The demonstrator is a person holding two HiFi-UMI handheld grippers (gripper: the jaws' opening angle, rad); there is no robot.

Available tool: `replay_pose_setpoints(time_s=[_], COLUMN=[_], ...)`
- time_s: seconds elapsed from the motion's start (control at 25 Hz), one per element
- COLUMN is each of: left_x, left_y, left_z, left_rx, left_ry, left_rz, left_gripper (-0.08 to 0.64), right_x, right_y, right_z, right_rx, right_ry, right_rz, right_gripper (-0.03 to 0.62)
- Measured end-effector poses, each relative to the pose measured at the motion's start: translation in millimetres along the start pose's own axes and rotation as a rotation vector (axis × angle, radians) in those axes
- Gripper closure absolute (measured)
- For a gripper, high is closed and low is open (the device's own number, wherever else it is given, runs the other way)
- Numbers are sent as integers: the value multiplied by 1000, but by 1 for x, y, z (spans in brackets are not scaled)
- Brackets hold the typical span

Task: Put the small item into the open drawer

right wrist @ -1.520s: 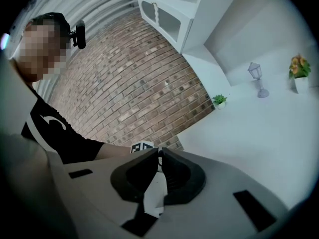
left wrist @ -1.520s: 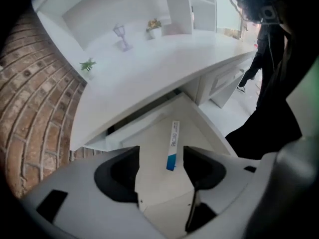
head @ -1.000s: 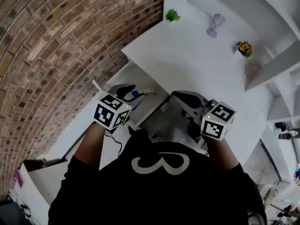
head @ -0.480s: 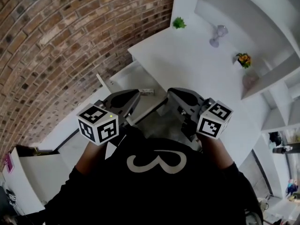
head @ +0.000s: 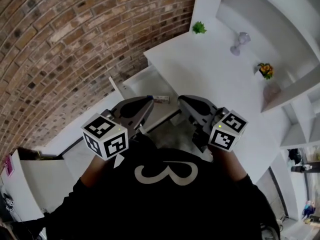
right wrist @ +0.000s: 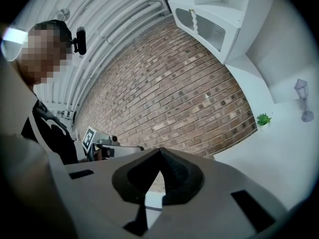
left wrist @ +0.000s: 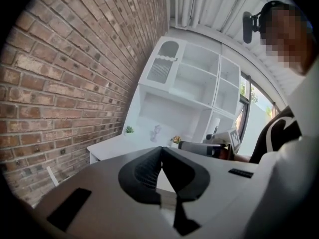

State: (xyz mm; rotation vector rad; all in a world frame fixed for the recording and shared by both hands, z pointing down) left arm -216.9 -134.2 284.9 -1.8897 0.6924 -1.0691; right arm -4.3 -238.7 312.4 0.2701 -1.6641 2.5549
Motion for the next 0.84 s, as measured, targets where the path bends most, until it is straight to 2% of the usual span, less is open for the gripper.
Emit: replay_pose_setpoints(time_s=[0.84], left_x=[1], left_y=[-9], left_z=[-11], left_rx=[-20], left_ry=[23], left_rz=[-33], left_gripper=[557], right_x=[21], right_y=[-4], right_z=[2], right_rx=[-7], right_ry=[33], right_rz=[-56], right_gripper=[583])
Point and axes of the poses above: the fingertips, and each gripper's own axes: x forward along the fingers, z to its right, y out of its top, the point moved 10 cm from there along -x, backward along the fingers, and after that the axes turned 12 degrees about -z, right-handed, at the moved point
